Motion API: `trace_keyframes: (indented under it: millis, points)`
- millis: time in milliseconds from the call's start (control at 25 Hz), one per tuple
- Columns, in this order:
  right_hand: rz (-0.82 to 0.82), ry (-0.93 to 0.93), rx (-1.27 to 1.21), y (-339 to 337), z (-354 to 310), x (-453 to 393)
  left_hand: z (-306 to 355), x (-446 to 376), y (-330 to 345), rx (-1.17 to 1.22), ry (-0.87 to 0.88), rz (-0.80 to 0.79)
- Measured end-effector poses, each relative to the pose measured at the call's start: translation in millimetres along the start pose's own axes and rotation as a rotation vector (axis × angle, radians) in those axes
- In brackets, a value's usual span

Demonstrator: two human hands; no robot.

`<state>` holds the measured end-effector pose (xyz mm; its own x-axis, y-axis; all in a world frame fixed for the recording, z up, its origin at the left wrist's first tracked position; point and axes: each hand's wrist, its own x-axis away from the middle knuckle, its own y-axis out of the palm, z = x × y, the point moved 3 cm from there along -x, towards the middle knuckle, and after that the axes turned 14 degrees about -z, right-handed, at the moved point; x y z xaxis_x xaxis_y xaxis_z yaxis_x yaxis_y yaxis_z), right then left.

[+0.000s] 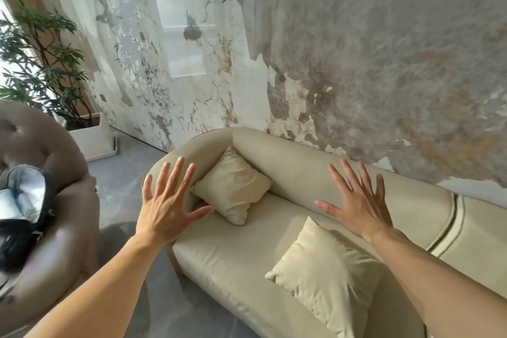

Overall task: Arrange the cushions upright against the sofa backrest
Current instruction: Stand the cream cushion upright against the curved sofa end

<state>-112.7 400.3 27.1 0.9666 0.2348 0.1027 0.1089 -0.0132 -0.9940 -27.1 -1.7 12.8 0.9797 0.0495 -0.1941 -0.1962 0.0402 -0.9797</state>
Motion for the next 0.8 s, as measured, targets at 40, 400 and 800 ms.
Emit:
trace_keyframes:
  millis: [40,400,800]
  points:
    - [-0.008,-0.002,0.008,2.4,-6.4,-4.4,-5.6,-2.4,2.9,-0.004,-0.004,-0.038]
    - [-0.087,-0.004,0.008,43.6,-40.6,-84.0,-46.1,-36.0,53.6,-0.011,-0.082,-0.148]
    - [-0.197,-0.023,-0.106,81.6,-86.7,-238.0,-96.5,-174.2,91.0,-0.048,-0.094,-0.277]
